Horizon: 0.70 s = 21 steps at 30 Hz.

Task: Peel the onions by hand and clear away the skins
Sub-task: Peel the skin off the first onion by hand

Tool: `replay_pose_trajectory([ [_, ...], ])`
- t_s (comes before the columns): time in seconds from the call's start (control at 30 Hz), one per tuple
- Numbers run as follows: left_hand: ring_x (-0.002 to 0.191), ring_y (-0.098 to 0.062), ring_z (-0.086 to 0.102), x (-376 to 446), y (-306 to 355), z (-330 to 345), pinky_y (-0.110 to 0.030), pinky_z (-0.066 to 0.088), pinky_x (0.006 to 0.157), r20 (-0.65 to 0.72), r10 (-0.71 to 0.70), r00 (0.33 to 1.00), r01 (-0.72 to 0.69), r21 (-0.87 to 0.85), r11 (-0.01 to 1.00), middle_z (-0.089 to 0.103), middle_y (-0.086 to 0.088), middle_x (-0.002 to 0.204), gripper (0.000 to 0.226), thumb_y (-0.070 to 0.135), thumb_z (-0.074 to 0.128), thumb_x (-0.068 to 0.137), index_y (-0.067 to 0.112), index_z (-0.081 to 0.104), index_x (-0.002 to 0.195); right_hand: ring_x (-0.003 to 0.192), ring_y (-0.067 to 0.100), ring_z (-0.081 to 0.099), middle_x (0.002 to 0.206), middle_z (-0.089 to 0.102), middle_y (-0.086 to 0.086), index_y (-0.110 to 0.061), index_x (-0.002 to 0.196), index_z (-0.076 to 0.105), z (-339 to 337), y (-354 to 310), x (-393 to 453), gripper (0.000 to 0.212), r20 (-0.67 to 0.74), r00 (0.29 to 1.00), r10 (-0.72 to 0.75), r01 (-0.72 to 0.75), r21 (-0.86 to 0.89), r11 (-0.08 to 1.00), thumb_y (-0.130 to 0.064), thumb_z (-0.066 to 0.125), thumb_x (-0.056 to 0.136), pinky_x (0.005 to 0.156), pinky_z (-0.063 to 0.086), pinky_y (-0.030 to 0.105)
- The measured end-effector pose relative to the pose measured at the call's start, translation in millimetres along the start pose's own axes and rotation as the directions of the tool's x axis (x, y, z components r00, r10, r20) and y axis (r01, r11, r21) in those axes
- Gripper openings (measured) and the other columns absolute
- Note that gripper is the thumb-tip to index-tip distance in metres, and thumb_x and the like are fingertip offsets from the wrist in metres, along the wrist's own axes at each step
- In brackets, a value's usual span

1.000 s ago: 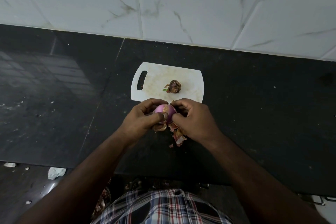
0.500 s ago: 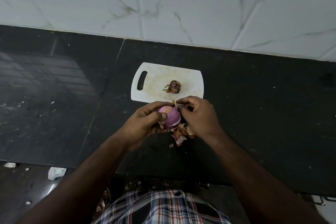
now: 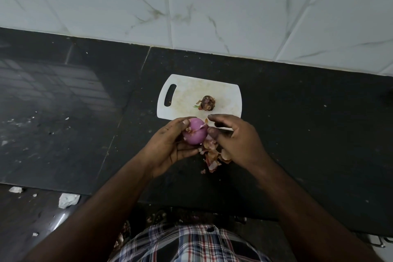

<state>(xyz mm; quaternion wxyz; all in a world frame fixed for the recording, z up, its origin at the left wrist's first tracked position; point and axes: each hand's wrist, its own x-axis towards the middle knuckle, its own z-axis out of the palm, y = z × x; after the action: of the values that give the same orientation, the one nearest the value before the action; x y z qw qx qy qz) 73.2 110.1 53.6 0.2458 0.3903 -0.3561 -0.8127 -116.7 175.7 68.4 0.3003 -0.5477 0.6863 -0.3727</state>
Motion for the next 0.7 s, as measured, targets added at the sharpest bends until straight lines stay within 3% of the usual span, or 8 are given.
replay_pose_trajectory([
  [0.13, 0.084, -0.028, 0.067, 2.6, -2.1, -0.3, -0.034, 0.059, 0.076, -0.055, 0.022, 0.998, -0.019, 0.062, 0.998, 0.070, -0.022, 0.111, 0.045, 0.042, 0.057, 0.095, 0.009, 0.062, 0.124, 0.113, 0.000, 0.058, 0.119, 0.062, -0.014, -0.025, 0.123, 0.067, 7.8, -12.6, -5.8, 0.053, 0.093, 0.984, -0.150, 0.149, 0.012, 0.989, -0.023, 0.086, 0.074, 0.093, 0.054, 0.023],
  [0.27, 0.086, -0.029, 0.065, 4.2, -2.6, -0.4, -0.036, 0.059, 0.077, -0.081, 0.050, 0.995, -0.044, 0.070, 0.997, 0.067, -0.028, 0.115, 0.051, 0.047, 0.063, 0.087, 0.007, 0.066, 0.120, 0.098, 0.007, 0.065, 0.108, 0.064, -0.005, -0.018, 0.109, 0.068, 11.6, -11.5, -3.7, 0.046, 0.014, 0.989, -0.144, 0.144, 0.024, 0.989, -0.019, 0.090, 0.068, 0.083, 0.059, 0.031],
  [0.53, 0.088, -0.032, 0.064, 1.6, -7.6, 0.6, -0.050, 0.053, 0.092, -0.082, 0.054, 0.995, -0.044, 0.113, 0.993, 0.066, -0.032, 0.114, 0.050, 0.043, 0.063, 0.089, 0.004, 0.068, 0.118, 0.088, 0.008, 0.058, 0.097, 0.056, -0.007, -0.020, 0.094, 0.064, 5.8, -11.7, 4.2, 0.042, 0.144, 0.982, -0.119, 0.133, -0.095, 0.986, -0.029, 0.091, 0.063, 0.076, 0.054, 0.035],
  [0.7, 0.080, -0.024, 0.068, -0.2, -7.0, 3.6, -0.037, 0.059, 0.077, -0.093, 0.037, 0.995, -0.027, 0.114, 0.993, 0.072, -0.021, 0.104, 0.050, 0.043, 0.064, 0.086, 0.004, 0.068, 0.116, 0.087, 0.012, 0.057, 0.096, 0.055, -0.004, -0.020, 0.092, 0.063, 5.6, -9.5, 5.7, 0.042, 0.179, 0.974, -0.141, 0.161, -0.101, 0.982, -0.033, 0.091, 0.063, 0.075, 0.053, 0.038],
])
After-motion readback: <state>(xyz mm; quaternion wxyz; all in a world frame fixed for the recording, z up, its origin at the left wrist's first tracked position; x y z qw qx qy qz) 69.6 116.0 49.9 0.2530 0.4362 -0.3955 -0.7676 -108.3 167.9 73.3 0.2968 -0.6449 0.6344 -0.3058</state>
